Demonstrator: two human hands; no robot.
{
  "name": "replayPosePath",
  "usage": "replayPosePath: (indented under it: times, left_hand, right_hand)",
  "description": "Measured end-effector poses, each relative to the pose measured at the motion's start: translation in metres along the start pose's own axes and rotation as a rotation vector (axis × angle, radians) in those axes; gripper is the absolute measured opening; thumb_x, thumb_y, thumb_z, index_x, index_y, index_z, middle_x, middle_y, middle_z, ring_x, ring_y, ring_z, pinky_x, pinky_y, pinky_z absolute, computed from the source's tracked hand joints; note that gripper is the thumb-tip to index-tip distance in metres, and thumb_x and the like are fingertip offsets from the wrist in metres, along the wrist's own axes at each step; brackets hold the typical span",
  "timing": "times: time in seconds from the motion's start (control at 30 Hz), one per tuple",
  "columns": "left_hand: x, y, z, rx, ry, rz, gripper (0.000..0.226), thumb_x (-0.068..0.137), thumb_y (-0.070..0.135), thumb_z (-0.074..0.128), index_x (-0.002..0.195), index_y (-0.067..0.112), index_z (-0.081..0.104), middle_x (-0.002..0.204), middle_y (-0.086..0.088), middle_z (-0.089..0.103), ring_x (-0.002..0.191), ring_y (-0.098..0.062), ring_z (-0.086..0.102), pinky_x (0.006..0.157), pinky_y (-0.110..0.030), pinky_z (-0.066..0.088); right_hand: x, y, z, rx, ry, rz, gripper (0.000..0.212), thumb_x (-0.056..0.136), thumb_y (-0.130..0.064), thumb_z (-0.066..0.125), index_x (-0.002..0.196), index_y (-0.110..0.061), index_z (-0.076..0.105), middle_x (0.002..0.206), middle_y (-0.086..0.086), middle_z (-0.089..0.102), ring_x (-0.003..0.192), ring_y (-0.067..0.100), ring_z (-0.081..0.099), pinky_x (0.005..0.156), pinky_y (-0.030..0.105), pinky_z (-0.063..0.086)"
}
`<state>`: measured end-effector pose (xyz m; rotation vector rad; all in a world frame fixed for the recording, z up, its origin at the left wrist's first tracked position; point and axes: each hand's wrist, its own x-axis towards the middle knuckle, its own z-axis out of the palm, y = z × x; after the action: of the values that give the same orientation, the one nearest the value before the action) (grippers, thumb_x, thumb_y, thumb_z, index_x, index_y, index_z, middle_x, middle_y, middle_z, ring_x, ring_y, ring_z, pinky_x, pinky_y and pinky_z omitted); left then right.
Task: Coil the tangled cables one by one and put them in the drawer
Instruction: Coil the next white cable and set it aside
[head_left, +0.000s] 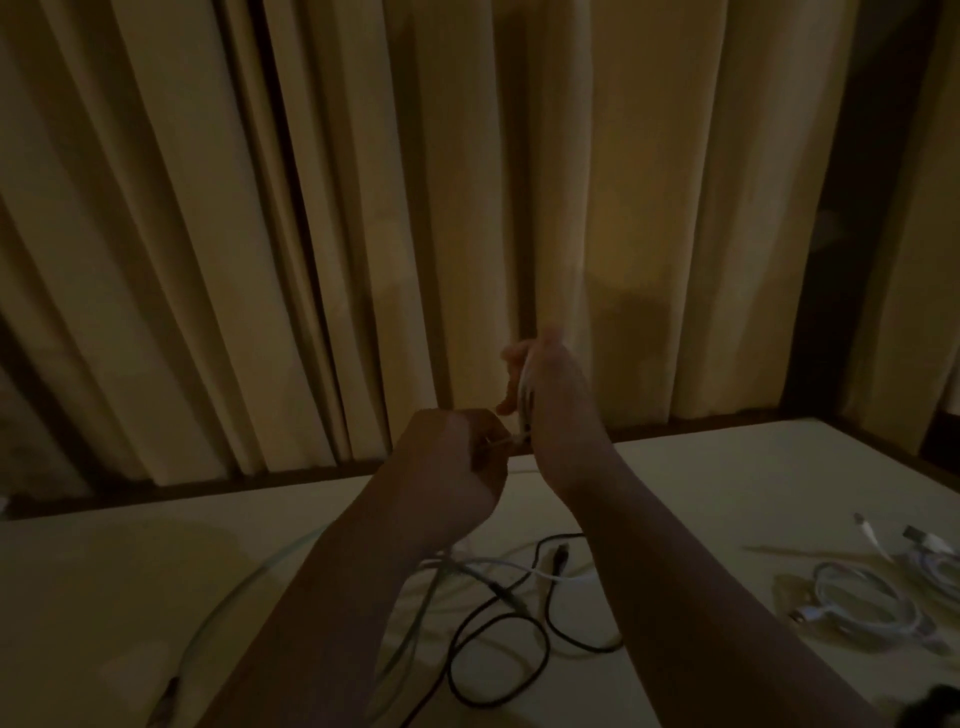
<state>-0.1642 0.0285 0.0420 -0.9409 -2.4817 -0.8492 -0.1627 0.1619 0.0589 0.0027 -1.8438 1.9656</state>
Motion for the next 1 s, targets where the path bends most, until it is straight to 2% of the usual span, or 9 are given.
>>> replayPosePath:
  times: [0.13,0.2,0.3,0.4,0.5,0.57,0.7,0.8,1.0]
  left_hand:
    - [0.0,-0.002,-0.012,0.028,-0.03,-0.023,0.013,0.091,0.027,0.066,0.083,0.035,0.072,0.069,0.021,0.063,0.068,0.008,0.062,0.056,-0.011,0.041]
    - [0.002,-0.008,-0.017,0.061,-0.021,-0.058,0.007,0.087,0.038,0.072,0.082,0.033,0.073,0.07,0.021,0.064,0.067,0.008,0.062,0.055,-0.011,0.047]
    - [0.004,-0.014,-0.024,0.089,0.008,-0.101,0.018,0.083,0.037,0.079,0.071,0.028,0.069,0.068,0.01,0.066,0.058,-0.002,0.064,0.053,-0.026,0.056]
    - [0.004,-0.022,-0.031,0.061,0.053,-0.083,0.01,0.084,0.029,0.078,0.075,0.026,0.074,0.075,0.01,0.069,0.071,-0.001,0.064,0.068,-0.036,0.058]
    - [0.004,-0.03,-0.031,-0.095,0.071,-0.068,0.005,0.087,0.025,0.076,0.087,0.03,0.078,0.082,0.013,0.071,0.076,-0.004,0.066,0.073,-0.042,0.058]
    - [0.003,-0.028,-0.028,-0.158,0.083,-0.046,0.006,0.089,0.027,0.074,0.089,0.031,0.079,0.078,0.018,0.069,0.065,-0.001,0.061,0.064,-0.035,0.053]
    - [0.003,-0.011,-0.022,-0.392,0.064,-0.019,0.017,0.097,0.017,0.061,0.092,0.02,0.076,0.058,0.025,0.064,0.051,0.009,0.056,0.052,-0.01,0.042]
    - [0.005,-0.007,-0.016,-0.638,0.063,-0.126,0.021,0.097,0.017,0.059,0.085,0.008,0.074,0.042,0.013,0.046,0.037,-0.001,0.037,0.044,-0.019,0.032]
    - [0.007,-0.01,-0.008,-0.924,0.01,-0.338,0.033,0.094,0.029,0.062,0.095,-0.002,0.072,0.062,-0.009,0.038,0.043,-0.012,0.027,0.045,-0.022,0.023]
  right_hand:
    - [-0.014,0.01,-0.005,-0.423,-0.214,-0.302,0.064,0.104,-0.059,0.024,0.1,-0.005,0.058,0.084,0.014,0.061,0.071,0.022,0.059,0.067,0.037,0.055]
    - [-0.011,0.016,-0.006,-0.58,-0.331,-0.214,0.08,0.097,-0.071,0.017,0.092,-0.007,0.065,0.085,0.013,0.067,0.077,0.023,0.066,0.077,0.043,0.057]
    - [-0.008,0.025,-0.009,-0.713,-0.425,0.001,0.084,0.092,-0.078,0.015,0.077,-0.014,0.068,0.075,0.002,0.067,0.072,0.014,0.063,0.074,0.034,0.05]
    - [-0.004,0.027,-0.017,-0.517,-0.538,0.242,0.08,0.092,-0.08,0.018,0.062,-0.016,0.056,0.057,-0.002,0.05,0.049,0.011,0.041,0.051,0.025,0.033]
    - [-0.002,0.023,-0.02,-0.218,-0.71,0.363,0.075,0.09,-0.082,0.023,0.052,-0.023,0.048,0.051,-0.005,0.035,0.044,0.01,0.024,0.042,0.02,0.018]
    - [-0.001,0.019,-0.022,-0.053,-0.823,0.413,0.067,0.09,-0.078,0.035,0.052,-0.023,0.045,0.05,-0.007,0.03,0.042,0.008,0.02,0.039,0.02,0.013]
    - [0.004,0.01,-0.028,0.234,-1.037,0.424,0.028,0.077,-0.037,0.043,0.054,-0.023,0.04,0.051,-0.004,0.02,0.043,0.011,0.011,0.042,0.024,0.001]
    - [0.005,0.01,-0.033,0.409,-1.128,0.445,0.023,0.08,-0.029,0.037,0.059,-0.023,0.043,0.056,-0.005,0.021,0.045,0.009,0.015,0.039,0.02,0.009]
    - [0.003,0.008,-0.04,0.411,-1.11,0.351,0.027,0.1,-0.031,0.037,0.079,-0.018,0.045,0.068,-0.002,0.024,0.054,0.01,0.022,0.047,0.018,0.03]
